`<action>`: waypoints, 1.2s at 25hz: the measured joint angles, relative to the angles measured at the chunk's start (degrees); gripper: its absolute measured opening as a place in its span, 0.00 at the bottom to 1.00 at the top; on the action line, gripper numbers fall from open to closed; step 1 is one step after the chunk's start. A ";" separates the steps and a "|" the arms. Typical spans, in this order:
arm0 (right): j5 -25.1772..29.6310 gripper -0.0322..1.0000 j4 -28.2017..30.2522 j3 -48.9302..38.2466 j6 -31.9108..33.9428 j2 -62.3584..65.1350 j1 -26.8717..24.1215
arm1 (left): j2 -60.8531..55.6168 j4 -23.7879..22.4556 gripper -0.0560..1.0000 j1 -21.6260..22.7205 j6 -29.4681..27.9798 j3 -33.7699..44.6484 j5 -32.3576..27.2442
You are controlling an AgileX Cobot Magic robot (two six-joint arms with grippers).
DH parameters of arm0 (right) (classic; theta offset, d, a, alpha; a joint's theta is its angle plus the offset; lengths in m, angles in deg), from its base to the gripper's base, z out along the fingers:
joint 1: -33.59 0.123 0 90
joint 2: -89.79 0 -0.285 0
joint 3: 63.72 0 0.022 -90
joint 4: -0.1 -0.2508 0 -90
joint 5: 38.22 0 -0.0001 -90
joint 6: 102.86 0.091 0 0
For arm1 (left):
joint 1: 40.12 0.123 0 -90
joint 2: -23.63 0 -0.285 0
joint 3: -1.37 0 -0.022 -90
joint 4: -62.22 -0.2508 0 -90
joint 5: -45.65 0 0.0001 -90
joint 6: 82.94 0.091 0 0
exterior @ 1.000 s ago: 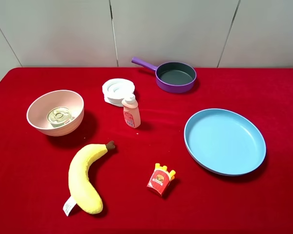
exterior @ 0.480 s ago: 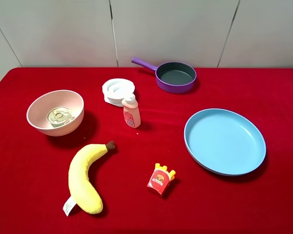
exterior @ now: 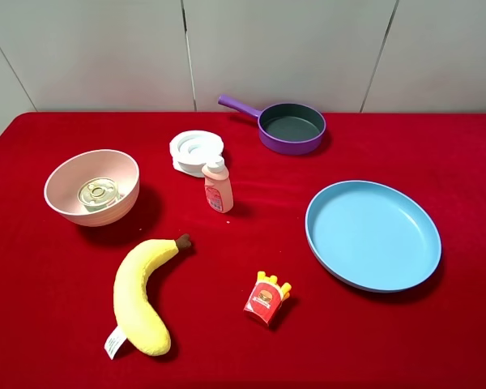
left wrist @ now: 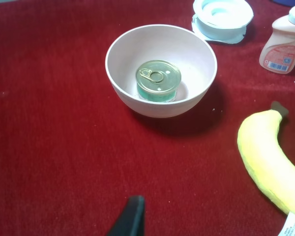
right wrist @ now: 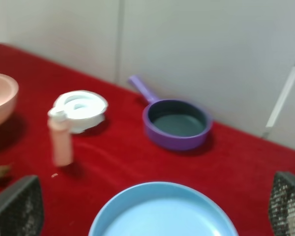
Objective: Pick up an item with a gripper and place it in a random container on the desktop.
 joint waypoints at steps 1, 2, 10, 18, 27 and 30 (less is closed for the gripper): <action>0.00 0.70 -0.08 0.00 -0.10 0.59 -1.27 | 0.00 0.00 0.92 0.00 0.00 0.00 0.00; -0.15 0.70 -0.17 0.00 -0.16 0.91 -2.17 | 0.00 0.00 0.92 0.00 0.00 0.00 0.00; -0.27 0.70 -0.36 -0.20 -0.42 1.03 -6.91 | 0.00 0.00 0.92 0.00 0.00 0.00 0.00; -0.21 0.70 -0.48 -0.20 -0.60 1.08 -9.44 | 0.00 0.00 0.92 0.00 0.00 0.00 0.00; 0.74 0.70 -0.53 -0.20 -0.37 1.08 -9.44 | 0.00 0.00 0.92 0.00 0.00 0.00 0.00; 0.74 0.70 -0.53 -0.20 -0.37 1.08 -9.44 | 0.00 0.00 0.92 0.00 0.00 0.00 0.00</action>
